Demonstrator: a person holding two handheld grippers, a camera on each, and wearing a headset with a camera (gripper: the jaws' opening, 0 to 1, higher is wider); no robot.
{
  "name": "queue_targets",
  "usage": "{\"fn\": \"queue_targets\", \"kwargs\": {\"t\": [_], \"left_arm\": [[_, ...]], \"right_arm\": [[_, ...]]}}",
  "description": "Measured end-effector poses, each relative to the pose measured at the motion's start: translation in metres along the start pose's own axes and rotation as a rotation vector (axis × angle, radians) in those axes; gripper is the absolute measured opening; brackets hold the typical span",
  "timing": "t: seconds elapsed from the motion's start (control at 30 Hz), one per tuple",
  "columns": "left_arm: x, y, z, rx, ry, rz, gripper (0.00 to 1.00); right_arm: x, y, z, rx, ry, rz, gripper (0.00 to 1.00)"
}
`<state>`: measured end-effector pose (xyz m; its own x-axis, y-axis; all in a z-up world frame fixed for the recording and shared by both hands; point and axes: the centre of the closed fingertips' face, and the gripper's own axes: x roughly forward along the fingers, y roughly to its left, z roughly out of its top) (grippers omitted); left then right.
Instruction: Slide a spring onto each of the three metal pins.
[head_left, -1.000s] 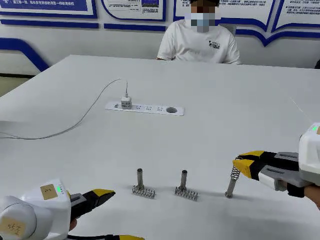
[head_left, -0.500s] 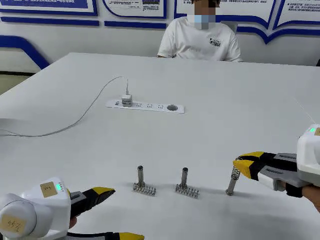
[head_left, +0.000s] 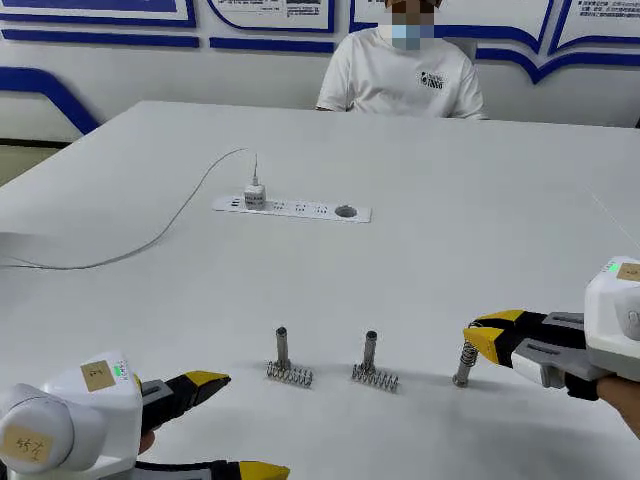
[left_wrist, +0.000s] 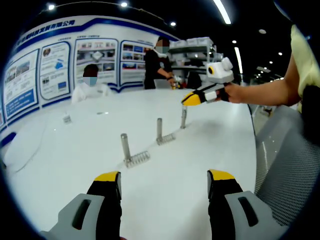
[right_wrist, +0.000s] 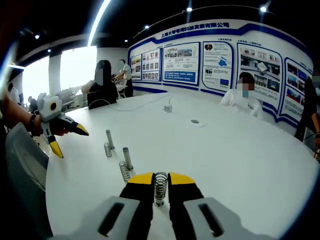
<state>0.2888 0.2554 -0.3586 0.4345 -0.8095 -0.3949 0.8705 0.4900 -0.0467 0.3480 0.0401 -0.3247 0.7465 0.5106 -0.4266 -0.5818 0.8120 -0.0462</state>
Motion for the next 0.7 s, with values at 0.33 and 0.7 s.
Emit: {"fn": "queue_targets", "kwargs": {"t": [0.33,0.7], "left_arm": [[0.000,-0.001,0.000,0.000,0.001,0.000,0.71],[0.000,0.000,-0.001,-0.002,0.000,0.002,0.71]], "right_arm": [[0.004,0.001,-0.008,0.003,0.022,0.004,0.12],[0.010,0.002,-0.020,-0.003,0.058,0.012,0.12]]}}
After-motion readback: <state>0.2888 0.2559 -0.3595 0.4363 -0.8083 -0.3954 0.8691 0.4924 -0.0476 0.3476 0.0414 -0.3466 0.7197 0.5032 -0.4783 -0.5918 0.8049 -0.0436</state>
